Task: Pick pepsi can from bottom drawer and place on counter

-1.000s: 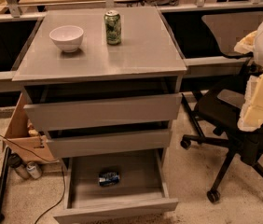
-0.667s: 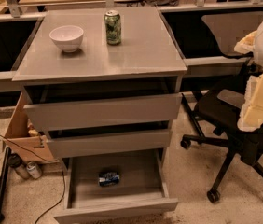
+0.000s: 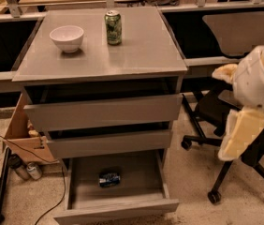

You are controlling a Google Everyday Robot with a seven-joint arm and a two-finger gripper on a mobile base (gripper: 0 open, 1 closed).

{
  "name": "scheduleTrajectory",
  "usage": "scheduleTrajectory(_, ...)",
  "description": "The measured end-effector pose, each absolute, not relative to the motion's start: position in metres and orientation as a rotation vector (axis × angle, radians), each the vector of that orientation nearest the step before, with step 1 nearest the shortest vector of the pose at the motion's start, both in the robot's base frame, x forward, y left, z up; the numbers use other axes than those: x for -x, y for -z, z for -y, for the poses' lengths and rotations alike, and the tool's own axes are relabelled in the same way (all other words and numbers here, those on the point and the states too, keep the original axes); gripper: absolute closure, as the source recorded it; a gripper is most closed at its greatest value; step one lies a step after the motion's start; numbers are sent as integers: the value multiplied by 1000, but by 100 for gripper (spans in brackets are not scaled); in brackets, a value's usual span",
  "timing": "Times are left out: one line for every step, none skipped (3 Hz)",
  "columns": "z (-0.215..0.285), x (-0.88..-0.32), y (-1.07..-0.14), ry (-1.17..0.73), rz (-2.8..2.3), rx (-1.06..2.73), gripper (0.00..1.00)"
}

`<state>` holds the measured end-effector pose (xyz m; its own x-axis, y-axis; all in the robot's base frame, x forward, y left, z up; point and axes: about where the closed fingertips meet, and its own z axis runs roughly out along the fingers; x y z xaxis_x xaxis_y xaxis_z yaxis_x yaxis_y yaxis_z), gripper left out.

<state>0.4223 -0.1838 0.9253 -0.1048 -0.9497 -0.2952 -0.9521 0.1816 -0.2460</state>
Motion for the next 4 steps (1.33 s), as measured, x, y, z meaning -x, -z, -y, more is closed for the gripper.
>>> scheduleTrajectory(159, -410, -876, -124, -2014, 1770, 0)
scheduleTrajectory(138, -405, -808, -272, -1977, 1705, 0)
scheduleTrajectory(118, -410, -746, -387, -1954, 1639, 0)
scheduleTrajectory(96, -420, -689, -437, -1924, 1607, 0)
